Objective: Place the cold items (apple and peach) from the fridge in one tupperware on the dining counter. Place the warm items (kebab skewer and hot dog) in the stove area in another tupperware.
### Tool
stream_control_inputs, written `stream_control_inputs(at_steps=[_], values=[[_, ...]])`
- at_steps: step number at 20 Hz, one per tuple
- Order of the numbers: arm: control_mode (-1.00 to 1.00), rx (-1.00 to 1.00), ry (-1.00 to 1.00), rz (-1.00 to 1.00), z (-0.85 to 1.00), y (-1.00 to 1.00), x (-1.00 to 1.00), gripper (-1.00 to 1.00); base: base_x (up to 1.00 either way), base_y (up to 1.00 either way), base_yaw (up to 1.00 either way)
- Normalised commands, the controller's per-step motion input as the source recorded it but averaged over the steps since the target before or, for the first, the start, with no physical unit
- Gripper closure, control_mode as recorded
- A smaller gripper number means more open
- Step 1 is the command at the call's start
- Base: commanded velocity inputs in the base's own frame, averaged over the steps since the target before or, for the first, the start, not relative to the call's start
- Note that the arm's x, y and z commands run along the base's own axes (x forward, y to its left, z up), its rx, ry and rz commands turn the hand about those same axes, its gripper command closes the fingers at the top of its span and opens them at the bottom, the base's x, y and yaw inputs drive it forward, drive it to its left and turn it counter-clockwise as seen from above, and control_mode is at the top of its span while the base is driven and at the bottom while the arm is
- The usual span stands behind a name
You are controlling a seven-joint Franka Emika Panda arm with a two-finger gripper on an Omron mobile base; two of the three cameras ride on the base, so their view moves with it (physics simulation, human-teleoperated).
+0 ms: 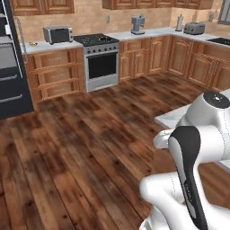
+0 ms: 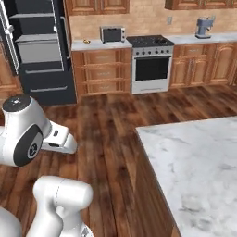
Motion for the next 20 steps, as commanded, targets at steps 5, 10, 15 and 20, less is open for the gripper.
stream_control_inputs(at_steps=[5, 10, 15, 20], values=[[1.00, 0.00, 0.00, 0.00, 0.00, 0.00, 0.00, -1.00, 0.99, 0.87, -0.43], [1.00, 0.00, 0.00, 0.00, 0.00, 0.00, 0.00, -1.00, 0.99, 0.98, -0.37], [1.00, 0.00, 0.00, 0.00, 0.00, 0.00, 0.00, -1.00, 1.00, 1.00, -0.36], [1.00, 0.00, 0.00, 0.00, 0.00, 0.00, 0.00, -1.00, 1.00, 1.00, -0.34]])
